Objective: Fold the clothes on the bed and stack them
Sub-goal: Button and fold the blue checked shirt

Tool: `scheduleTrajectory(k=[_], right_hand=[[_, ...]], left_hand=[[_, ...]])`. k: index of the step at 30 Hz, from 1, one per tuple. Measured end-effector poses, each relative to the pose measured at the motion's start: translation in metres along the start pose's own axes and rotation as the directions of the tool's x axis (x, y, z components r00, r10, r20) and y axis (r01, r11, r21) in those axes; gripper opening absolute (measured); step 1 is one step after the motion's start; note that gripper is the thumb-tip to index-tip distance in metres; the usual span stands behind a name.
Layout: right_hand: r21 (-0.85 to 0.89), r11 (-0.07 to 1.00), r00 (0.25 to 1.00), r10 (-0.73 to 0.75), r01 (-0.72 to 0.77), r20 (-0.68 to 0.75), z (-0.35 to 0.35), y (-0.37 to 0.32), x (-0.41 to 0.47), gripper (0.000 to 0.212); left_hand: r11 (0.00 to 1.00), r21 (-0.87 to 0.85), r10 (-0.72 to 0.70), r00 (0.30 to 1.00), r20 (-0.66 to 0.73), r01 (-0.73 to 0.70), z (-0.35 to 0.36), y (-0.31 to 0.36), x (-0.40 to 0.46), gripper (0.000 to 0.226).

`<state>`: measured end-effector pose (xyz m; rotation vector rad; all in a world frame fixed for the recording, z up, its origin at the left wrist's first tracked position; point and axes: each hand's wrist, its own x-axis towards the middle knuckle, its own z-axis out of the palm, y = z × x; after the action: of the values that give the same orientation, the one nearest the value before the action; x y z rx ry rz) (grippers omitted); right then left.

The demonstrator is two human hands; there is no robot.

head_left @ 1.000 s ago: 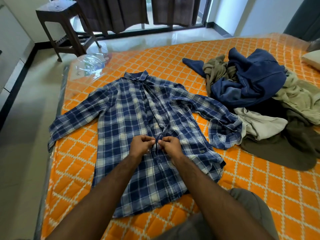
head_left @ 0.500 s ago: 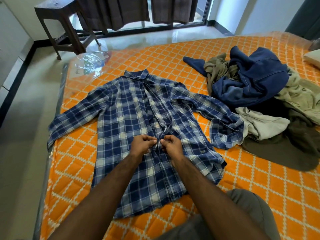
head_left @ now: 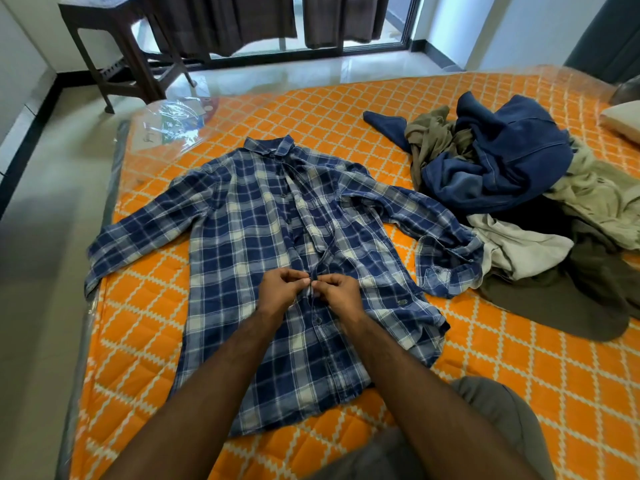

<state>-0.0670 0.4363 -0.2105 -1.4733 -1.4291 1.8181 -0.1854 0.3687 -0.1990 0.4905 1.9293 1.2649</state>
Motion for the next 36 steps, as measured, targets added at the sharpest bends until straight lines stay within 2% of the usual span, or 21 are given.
scheduleTrajectory(k=[5,12,14,19,27,29,32,36], right_hand=[[0.082,0.996,0.999,0.035,-0.037,0.019,-0.004,-0.002,-0.002,0.013],[0.013,1.000,1.000,0.016,-0.016,0.018,-0.004,-0.003,0.001,0.007],[-0.007,1.000,1.000,0.013,-0.013,0.006,-0.003,-0.003,0.001,0.008],[-0.043,0.999,0.999,-0.024,0.022,-0.042,-0.001,-0.002,0.001,0.010],[0.028,0.999,0.999,0.038,-0.037,-0.034,-0.001,-0.006,0.000,0.007],[0.114,0.992,0.997,0.065,-0.058,-0.051,-0.006,-0.007,0.000,0.008],[0.224,0.971,0.994,0.096,-0.084,-0.045,-0.012,-0.012,0.001,0.011],[0.183,0.980,0.997,0.078,-0.072,-0.024,-0.015,-0.023,0.007,0.015]], left_hand=[[1.000,-0.002,0.004,1.000,-0.028,-0.004,0.001,-0.001,-0.002,0.012],[1.000,0.009,0.021,1.000,-0.014,-0.020,-0.002,-0.001,-0.003,0.005],[1.000,0.012,0.009,1.000,-0.013,-0.009,-0.003,-0.001,-0.003,0.012],[0.986,0.159,0.065,0.997,-0.034,-0.059,0.004,0.003,0.001,0.010],[0.954,0.292,0.079,0.996,-0.049,-0.062,0.007,0.003,0.008,0.009],[0.939,0.338,0.088,0.994,-0.065,-0.062,0.007,0.002,0.007,0.007],[0.951,0.307,0.065,0.996,-0.067,-0.041,0.005,0.002,0.008,0.012],[0.964,0.265,0.013,0.999,0.035,-0.022,-0.004,0.009,0.014,0.021]])
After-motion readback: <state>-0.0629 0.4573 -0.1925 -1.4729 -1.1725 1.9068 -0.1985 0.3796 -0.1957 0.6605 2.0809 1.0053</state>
